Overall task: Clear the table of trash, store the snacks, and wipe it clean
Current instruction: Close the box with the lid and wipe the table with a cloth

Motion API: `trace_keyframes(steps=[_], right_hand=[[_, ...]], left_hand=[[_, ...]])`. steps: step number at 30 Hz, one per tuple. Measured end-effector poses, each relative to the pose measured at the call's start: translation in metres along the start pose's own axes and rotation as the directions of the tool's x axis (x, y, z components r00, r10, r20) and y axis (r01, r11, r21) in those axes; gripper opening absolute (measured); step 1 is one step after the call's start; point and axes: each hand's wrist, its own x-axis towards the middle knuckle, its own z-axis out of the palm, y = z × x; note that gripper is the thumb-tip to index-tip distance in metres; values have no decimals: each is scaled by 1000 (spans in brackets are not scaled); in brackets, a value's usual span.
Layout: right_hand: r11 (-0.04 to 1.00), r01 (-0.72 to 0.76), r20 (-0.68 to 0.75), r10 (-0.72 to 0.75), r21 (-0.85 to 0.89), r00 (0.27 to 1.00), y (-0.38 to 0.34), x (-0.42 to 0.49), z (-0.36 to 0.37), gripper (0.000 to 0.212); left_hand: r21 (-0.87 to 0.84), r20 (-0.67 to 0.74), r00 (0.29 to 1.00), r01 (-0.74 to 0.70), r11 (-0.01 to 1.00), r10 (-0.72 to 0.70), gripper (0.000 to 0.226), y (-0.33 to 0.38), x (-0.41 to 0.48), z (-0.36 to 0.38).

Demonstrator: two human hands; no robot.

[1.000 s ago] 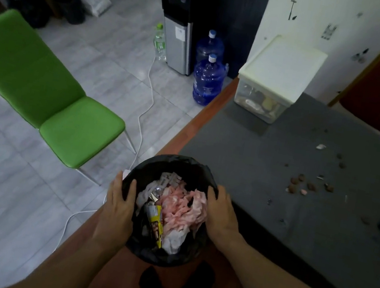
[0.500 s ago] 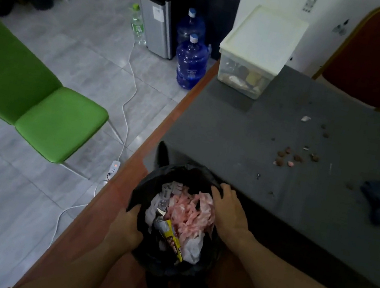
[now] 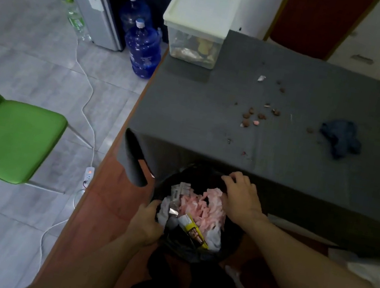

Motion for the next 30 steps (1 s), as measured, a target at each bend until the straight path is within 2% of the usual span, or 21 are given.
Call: trace_keyframes(steps=[5,8,12,18,23,30], right_hand=[[994,8,-144,7,108,990,38,3,-24,39],[991,-7,-197,33,131,980,63,12,-35,36],[982,-75,-247,116,171,962,103,26,-50,36],[970,-187,-229,220,157,948,166,52,-64,44],[959,-246,-218,272,139,937,213,74,-76,48],[954,-272,-239,296,127,925,257,95,-85,48]], left_hand=[[122,1,998,58,991,-59,59,52,-4,15],[120,-13,995,99,988,-98,70,66,5,30],[88,-39,982,187,978,-184,67,89,18,49],[-20,-65,953,295,955,-295,71,121,41,70],[-89,-78,928,358,930,-365,59,141,59,82],[-136,-78,903,410,902,-422,61,163,78,94]])
